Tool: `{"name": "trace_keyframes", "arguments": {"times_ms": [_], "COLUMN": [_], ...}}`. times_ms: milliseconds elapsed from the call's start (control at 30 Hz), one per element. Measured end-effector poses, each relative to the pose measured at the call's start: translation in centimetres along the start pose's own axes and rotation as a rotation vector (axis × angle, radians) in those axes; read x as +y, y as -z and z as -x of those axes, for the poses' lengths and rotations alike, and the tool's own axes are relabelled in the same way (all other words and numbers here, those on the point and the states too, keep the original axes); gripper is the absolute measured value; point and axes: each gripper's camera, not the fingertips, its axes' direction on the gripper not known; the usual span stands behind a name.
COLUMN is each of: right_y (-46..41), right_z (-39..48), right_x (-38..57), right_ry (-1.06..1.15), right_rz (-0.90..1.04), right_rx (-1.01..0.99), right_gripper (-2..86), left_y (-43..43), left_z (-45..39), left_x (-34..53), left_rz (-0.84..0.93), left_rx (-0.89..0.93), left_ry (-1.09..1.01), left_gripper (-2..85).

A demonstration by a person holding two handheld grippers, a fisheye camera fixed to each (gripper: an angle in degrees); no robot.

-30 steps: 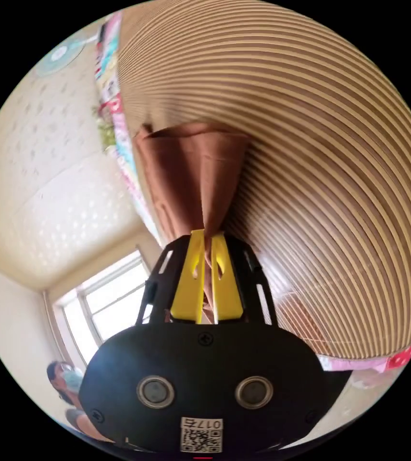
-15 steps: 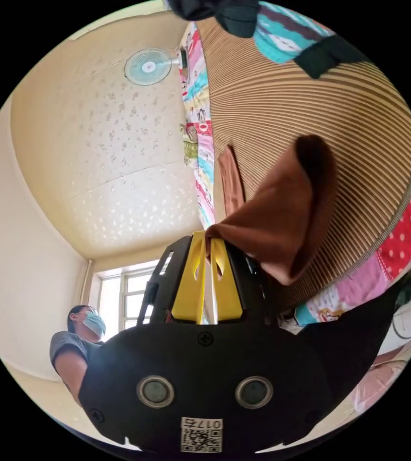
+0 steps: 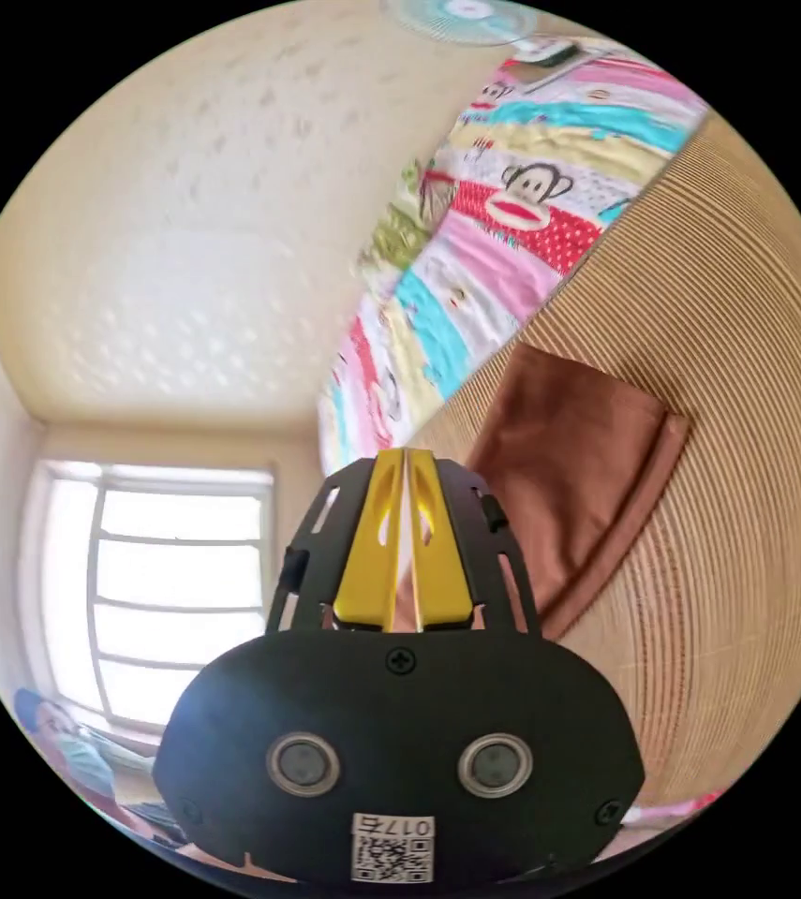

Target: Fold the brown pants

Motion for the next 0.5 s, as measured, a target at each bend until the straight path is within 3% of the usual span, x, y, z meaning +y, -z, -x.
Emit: {"name": "trace_keyframes", "arguments": {"times_ms": [67,167,267,300,333,400,500], "right_y": [-8.1,-18.6,-26.0,-26.6,-25.6,-23.9,-20.3], "right_z": [2.8,3.2,-1.4,-2.4,-2.0,-2.3,-4.6], "right_x": [-0.6,2.7,8.2,9.5,11.6,14.2,18.3], "right_ry": [0.084,0.347,0.443,0.459,0.552,0.608,0.550], "right_rz": [0.264,0.604,0.900,0.909,0.766,0.678,0.718], "right_rx": [0.365,0.672,0.975,1.022,1.034,1.049,0.977], "right_gripper": [1.2,0.8,0.7,0.7,0.7,0.6,0.7], "left_y": [-3.5,-11.2,-17.9,-20.0,-21.0,-19.6,-17.7], "left_z": [-1.6,-3.7,-3.9,-2.8,-1.8,-2.0,-0.7], "left_x": [1.2,4.3,9.2,11.2,13.2,14.9,15.2], "left_rz": [0.069,0.342,0.618,0.739,0.800,0.726,0.764], "left_rx": [-0.119,-0.274,-0.546,-0.689,-0.806,-0.797,-0.823], "left_ry": [-0.021,-0.228,-0.456,-0.519,-0.596,-0.694,-0.627], "left_gripper": [6.7,8.1,7.1,5.6,4.2,2.0,0.0]}}
